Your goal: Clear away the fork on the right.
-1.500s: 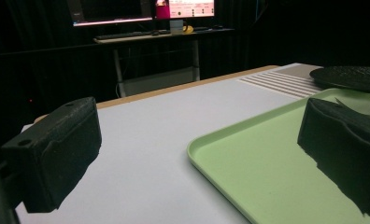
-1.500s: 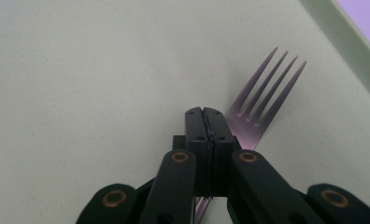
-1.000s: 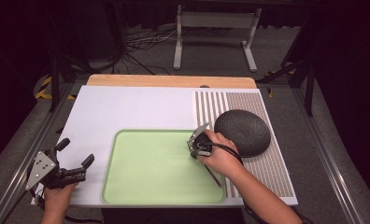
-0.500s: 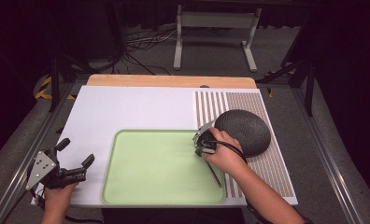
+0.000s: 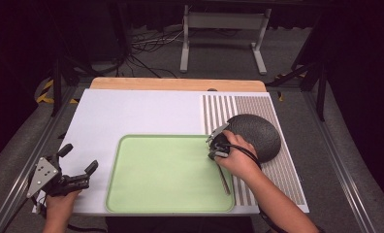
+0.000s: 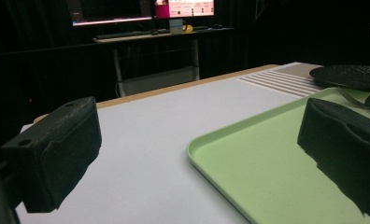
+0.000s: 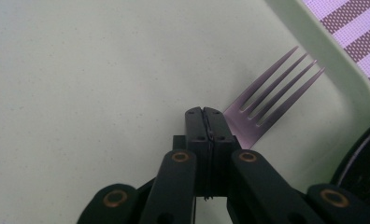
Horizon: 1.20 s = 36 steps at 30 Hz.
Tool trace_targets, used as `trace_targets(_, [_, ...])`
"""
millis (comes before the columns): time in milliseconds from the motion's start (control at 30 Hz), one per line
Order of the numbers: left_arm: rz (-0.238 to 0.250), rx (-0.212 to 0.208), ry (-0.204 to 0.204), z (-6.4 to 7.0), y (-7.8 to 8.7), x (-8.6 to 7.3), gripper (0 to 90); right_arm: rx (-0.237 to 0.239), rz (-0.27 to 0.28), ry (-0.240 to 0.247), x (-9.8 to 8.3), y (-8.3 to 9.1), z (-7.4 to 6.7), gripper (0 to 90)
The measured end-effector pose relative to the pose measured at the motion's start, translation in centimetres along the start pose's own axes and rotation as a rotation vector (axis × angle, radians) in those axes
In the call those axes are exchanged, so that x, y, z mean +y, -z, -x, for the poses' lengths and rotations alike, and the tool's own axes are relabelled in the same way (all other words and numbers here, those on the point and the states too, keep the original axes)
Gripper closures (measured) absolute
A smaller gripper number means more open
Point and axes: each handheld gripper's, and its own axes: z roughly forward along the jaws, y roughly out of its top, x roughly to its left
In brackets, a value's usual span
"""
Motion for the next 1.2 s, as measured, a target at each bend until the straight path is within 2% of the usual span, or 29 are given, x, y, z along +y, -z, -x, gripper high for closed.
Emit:
trace_targets(367, [-0.002,0.000,0.000,0.0,0.0,0.0,0.3,-0.017,-0.007,-0.041,-0.6,0.3,0.8,89.9])
trace_targets(867, [-0.002,0.000,-0.001,0.0,0.0,0.0,0.3,-0.033,-0.003,-0.060,-1.3,0.6,1.2,89.8])
trace_targets(933, [-0.002,0.000,-0.001,0.0,0.0,0.0,0.3,-0.029,0.011,-0.065,-1.2,0.7,1.2,89.1])
trace_targets(1100, [-0.003,0.000,-0.001,0.0,0.0,0.0,0.3,-0.016,0.062,-0.060,-0.8,1.8,0.9,79.9])
trace_targets(1133, [-0.002,0.000,-0.002,0.0,0.0,0.0,0.3,-0.016,0.073,-0.058,-0.7,2.0,0.8,75.8])
trace_targets(1200, [-0.001,0.000,-0.001,0.0,0.0,0.0,0.4,-0.021,0.112,-0.060,-0.4,2.6,0.6,59.5])
